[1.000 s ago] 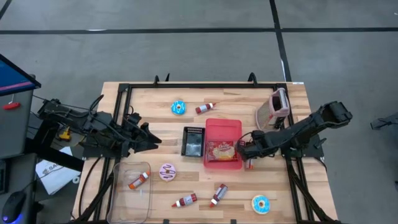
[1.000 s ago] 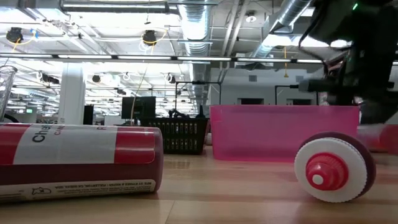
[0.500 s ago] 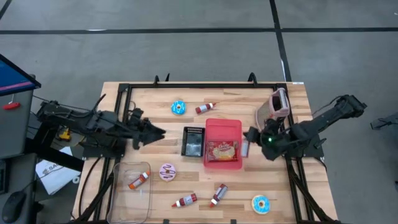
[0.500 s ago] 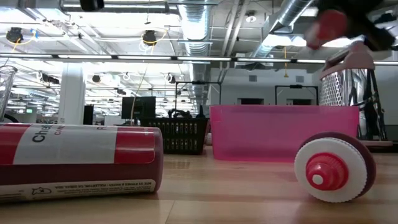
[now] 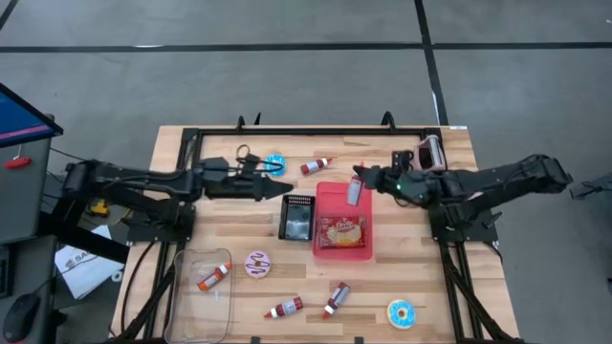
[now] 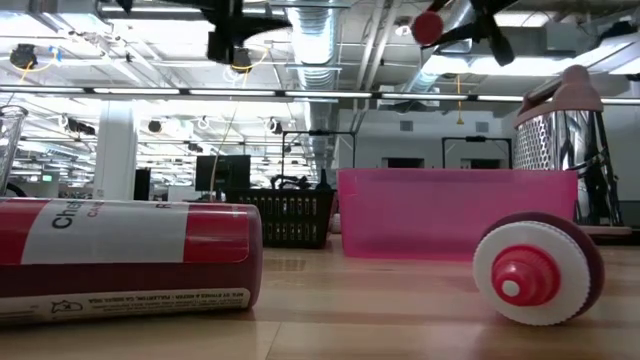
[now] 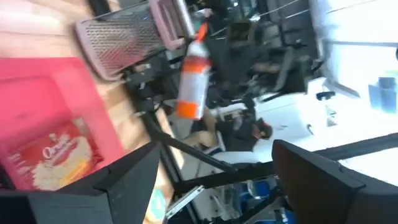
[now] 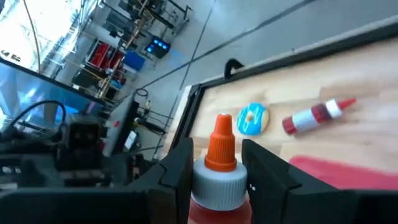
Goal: Pick & Place Food Item
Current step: Put the orange food coloring bottle into the transparent bin
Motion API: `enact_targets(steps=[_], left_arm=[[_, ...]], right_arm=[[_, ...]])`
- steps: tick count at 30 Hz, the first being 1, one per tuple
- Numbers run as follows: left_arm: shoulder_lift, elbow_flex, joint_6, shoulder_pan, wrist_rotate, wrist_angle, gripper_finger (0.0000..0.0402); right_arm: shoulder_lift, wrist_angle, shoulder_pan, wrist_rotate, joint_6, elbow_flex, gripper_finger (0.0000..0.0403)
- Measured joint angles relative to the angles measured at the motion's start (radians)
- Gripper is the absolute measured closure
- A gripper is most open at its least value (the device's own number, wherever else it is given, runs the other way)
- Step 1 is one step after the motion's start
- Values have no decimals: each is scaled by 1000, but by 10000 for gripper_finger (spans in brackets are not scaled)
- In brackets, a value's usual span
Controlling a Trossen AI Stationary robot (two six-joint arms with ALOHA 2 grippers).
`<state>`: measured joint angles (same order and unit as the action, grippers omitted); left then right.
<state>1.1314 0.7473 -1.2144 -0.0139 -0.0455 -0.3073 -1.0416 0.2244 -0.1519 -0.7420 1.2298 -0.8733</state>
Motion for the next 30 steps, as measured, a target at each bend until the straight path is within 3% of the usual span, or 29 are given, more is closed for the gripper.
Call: enact_targets(steps=[8,15,30], left_arm=[[175,84,32,0,38,-92,63],[291,189,81,-9,51,-122,60],[303,202,108,-27,15,-121,61]], right_arm=[[-58,-98,127,173,-166,-52,293],[-174,-217,182,335,-213,-98,293],[-300,-263,188,474,-272,-224,293]])
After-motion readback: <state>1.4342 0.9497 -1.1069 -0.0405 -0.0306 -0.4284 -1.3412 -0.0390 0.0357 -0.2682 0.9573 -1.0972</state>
